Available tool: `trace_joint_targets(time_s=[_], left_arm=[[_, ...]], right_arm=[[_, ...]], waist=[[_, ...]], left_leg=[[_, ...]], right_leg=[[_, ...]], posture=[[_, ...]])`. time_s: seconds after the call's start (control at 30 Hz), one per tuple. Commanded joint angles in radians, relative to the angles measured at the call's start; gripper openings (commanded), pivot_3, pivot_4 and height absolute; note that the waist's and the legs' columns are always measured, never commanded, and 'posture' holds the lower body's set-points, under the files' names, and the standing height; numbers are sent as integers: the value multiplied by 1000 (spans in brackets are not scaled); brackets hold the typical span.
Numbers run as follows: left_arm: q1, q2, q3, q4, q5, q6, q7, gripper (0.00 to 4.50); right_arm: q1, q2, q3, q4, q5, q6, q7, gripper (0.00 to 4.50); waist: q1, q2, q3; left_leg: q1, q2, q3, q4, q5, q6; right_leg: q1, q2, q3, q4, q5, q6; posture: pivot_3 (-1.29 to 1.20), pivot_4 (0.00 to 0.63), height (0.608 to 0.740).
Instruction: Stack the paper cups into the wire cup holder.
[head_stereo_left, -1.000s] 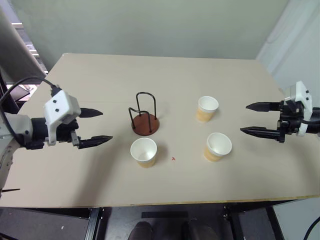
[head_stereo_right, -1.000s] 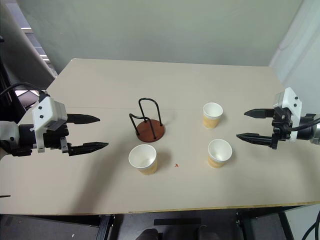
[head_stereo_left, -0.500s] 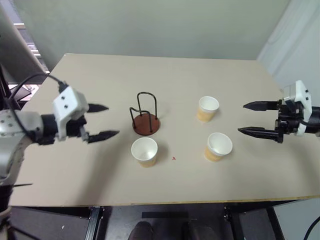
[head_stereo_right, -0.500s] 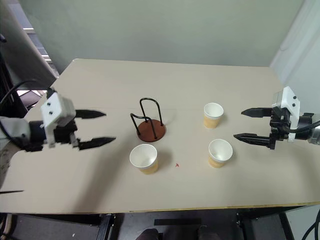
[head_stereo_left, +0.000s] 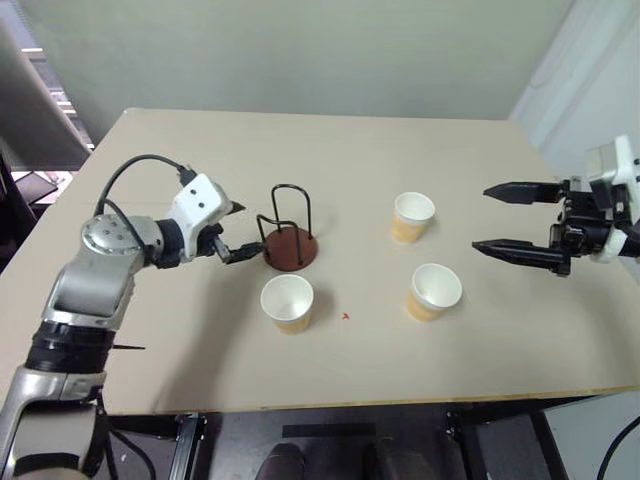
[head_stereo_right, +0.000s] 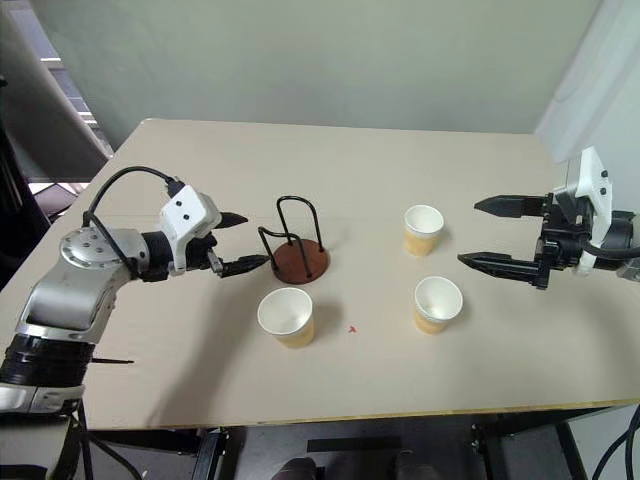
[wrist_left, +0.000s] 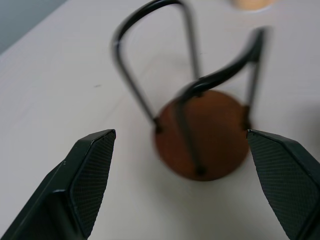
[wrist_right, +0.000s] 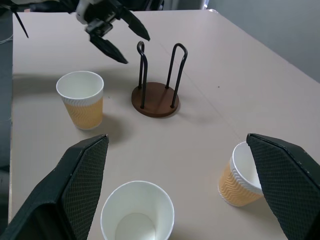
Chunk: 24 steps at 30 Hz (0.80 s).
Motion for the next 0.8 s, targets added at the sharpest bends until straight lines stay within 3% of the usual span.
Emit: trace_joint_targets(time_s=[0.03,0.47,0.57,0.8], left_arm=[[-51,-52,13,37,-6,-8,20,4477],[-154,-178,-9,221,78,-59,93,4477],[-158,-187,-2,225,70,-51,84,3826],[-159,-191,5,220,65,-47,74,1226]], right_arm=[[1,-24,-52,-41,20,7,-18,4500],[34,-39,-78,-73,20,17,-44,4500],[45,-40,-85,-80,21,17,-49,4500],[53,-39,-88,-83,18,13,-55,4500]], waist=[[3,0,0],[22,0,0],[24,0,0],[27,0,0]], left_leg=[[0,0,0,0,0,0],[-1,-1,0,2,0,0],[-1,-1,0,2,0,0],[-1,-1,0,2,0,1]], right_leg=[[0,0,0,-1,0,1],[4,2,0,-6,2,7],[4,2,0,-8,3,8],[5,2,0,-10,4,10]], posture=[[0,150,740],[0,150,740],[0,150,740],[0,150,740]])
